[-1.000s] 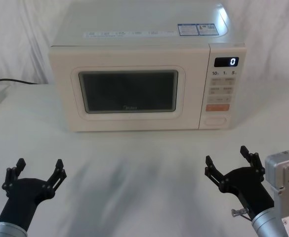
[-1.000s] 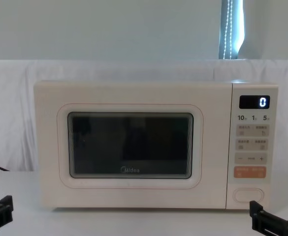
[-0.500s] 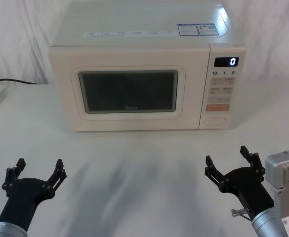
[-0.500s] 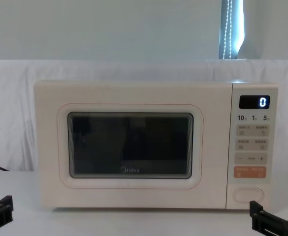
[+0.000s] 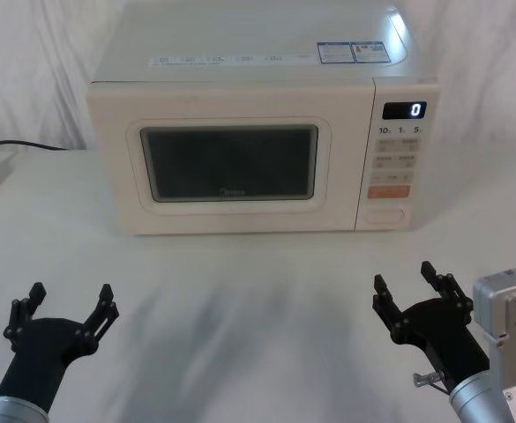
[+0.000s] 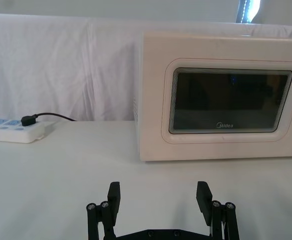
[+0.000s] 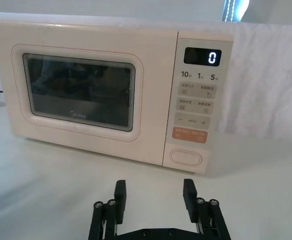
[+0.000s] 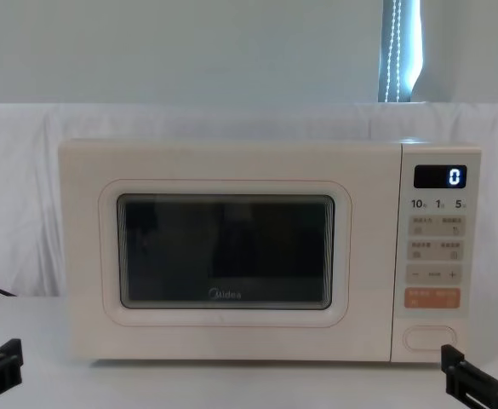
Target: Press the button to open the microwave door with one hand; close the microwave door with the other hand.
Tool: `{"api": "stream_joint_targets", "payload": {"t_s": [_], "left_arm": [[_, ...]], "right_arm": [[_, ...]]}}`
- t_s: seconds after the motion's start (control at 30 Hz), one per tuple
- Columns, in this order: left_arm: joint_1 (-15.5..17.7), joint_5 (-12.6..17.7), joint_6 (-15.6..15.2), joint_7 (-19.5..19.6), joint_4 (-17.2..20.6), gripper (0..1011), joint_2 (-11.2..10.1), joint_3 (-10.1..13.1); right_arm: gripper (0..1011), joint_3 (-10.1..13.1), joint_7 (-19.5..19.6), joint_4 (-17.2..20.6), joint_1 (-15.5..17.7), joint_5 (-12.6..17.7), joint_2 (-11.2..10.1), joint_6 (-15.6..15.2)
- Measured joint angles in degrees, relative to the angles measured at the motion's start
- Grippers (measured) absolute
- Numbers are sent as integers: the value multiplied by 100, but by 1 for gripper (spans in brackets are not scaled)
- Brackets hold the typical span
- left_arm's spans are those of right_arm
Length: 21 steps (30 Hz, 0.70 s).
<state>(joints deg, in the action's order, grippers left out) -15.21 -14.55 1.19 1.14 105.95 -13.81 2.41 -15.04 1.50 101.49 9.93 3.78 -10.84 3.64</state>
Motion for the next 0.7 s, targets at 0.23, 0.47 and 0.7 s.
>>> {"api": "stream_joint_targets", "payload": {"t_s": [0.23, 0.47, 0.7], "left_arm": [[0, 0, 0, 0, 0, 1001, 0, 0], [0, 0, 0, 0, 0, 1001, 0, 0], [0, 0, 0, 0, 0, 1001, 0, 0]], "right_arm": [[564, 0, 0, 0, 0, 0, 0, 0], [353, 0, 0, 0, 0, 0, 0, 0], [123, 0, 0, 0, 0, 0, 0, 0]]}}
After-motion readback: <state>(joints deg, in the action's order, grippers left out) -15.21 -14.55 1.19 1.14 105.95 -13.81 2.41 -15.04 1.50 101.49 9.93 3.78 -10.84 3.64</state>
